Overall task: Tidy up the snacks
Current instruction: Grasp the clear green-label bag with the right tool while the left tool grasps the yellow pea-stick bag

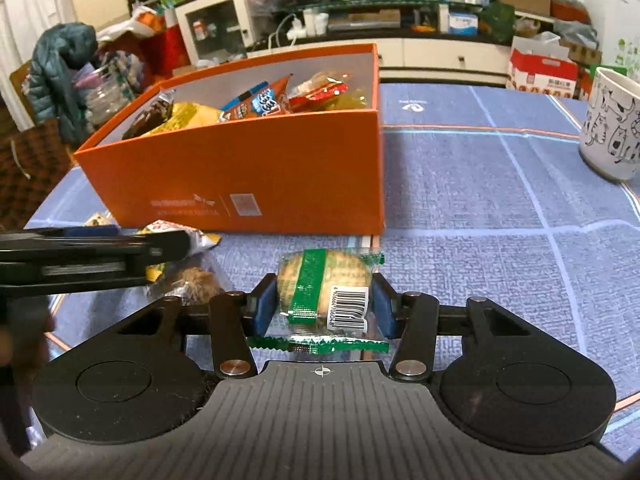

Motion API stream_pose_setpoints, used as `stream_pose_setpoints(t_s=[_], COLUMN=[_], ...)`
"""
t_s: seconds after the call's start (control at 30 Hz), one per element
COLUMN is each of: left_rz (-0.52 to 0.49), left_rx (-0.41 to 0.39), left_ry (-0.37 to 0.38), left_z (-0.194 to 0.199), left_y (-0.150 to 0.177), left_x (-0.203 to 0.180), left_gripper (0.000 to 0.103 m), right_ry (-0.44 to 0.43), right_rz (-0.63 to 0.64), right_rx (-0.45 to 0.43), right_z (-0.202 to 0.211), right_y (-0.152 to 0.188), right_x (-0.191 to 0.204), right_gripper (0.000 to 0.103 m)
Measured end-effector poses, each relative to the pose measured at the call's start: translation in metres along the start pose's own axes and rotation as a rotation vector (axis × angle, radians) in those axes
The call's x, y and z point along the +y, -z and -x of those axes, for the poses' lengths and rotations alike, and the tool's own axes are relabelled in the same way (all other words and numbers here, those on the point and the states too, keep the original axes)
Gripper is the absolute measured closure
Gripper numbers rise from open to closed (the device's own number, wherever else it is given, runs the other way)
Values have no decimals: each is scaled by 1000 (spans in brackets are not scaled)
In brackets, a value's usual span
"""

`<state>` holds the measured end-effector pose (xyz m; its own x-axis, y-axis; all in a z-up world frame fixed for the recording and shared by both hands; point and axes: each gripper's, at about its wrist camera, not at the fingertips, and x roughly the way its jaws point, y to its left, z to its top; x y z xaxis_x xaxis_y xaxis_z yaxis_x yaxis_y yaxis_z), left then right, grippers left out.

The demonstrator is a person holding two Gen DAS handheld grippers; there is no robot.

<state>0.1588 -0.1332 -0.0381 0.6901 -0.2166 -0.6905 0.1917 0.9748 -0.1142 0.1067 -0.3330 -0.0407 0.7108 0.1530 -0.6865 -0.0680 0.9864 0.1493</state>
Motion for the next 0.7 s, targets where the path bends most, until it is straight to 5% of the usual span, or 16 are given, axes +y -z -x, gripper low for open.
stream_pose_setpoints(t_s=[0.13,0.47,0.7], left_rz=[39,35,-43], left_rx=[23,45,-60], left_ry=[-14,3,-51], left_z=[-15,-13,34], left_y=[0,3,1], left_x=[7,7,5], left_gripper=[25,51,53], right_ry=[-11,-19,9], right_rz=[8,2,90], right_rx=[-6,30,-60], right_z=[3,-6,20], right_y=[-2,-2,-8], right_x=[0,-1,23], right_gripper=[66,67,67])
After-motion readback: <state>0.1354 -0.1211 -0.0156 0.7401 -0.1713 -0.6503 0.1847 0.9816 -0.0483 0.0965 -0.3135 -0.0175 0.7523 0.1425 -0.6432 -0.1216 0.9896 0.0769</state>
